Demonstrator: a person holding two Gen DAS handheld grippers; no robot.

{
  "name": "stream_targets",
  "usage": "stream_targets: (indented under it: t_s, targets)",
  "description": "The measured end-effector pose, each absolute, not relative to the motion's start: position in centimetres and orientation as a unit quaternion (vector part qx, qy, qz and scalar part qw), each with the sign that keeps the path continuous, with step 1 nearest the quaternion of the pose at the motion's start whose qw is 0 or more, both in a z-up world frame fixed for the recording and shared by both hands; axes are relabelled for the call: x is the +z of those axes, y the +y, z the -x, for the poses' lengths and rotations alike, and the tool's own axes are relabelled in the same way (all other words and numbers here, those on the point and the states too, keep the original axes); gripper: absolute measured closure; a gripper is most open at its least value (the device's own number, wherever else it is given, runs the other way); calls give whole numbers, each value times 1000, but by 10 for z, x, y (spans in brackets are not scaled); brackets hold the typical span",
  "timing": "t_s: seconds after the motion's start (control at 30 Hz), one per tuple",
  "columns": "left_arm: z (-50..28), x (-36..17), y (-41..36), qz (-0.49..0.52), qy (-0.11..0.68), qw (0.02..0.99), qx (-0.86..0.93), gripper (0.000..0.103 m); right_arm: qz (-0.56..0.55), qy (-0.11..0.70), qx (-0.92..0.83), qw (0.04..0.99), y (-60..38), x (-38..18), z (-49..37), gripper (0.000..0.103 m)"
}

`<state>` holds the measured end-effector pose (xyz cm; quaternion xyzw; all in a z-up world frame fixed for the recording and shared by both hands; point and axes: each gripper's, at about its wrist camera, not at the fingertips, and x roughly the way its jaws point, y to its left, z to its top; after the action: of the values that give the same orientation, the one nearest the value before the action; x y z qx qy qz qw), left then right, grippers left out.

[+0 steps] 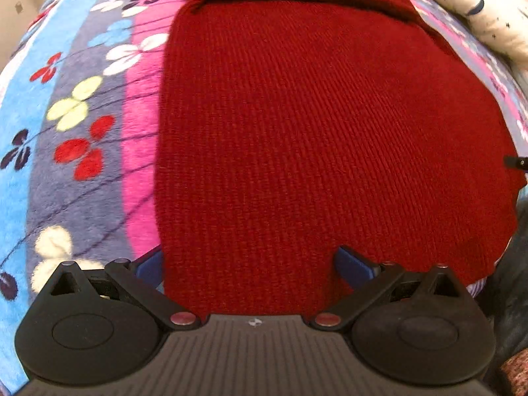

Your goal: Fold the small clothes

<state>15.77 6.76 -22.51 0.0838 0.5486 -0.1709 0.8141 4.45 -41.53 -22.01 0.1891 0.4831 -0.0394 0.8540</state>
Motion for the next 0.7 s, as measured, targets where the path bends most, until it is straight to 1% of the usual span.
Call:
stream_targets:
  t_s: [0.03,0.07,0.1,0.13,0.17,0.3,0.47,0.6,0.7]
  targets:
    - [-159,-225,67,-74,551,815,-161,6,-192,483,-37,854,-414,-218,-45,59]
    - [-161,-221,69,-56,555,817,-149,30,-209,481,-31,851,-415,-216,-45,88]
    - [-163,-214,70,-40,558,817,-140,50,-232,481,-24,845,-415,-214,-45,88]
    - [-166,-207,73,-19,565,813,-140,82,-235,479,-31,845,-412,-209,-45,88]
    - [-168,-199,76,19,574,806,-141,83,-230,477,-37,847,-408,-203,-45,88]
    - [-162,-161,57,-7,546,828,-131,83,-265,434,-50,859,-398,-162,-40,89]
    - [-140,-113,58,14,494,860,-129,84,-276,384,-41,880,-399,-106,-13,90]
    - [-104,-93,70,31,479,865,-145,84,-288,364,-39,885,-403,-84,23,90]
    - [-67,-89,74,28,480,862,-161,84,-304,370,-36,877,-407,-78,63,90]
